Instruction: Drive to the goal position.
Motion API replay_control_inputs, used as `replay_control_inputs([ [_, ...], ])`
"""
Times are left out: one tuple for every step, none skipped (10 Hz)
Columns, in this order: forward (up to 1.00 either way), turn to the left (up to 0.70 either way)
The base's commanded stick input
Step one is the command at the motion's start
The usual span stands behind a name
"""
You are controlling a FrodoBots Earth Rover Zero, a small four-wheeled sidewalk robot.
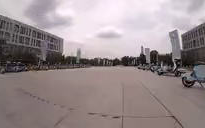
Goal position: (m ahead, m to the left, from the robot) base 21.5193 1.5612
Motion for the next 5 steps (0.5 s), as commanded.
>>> replay_control_inputs([
  [0.45,0.0],
  [0.45,0.0],
  [0.45,0.0],
  [0.45,0.0],
  [0.45,0.0],
])
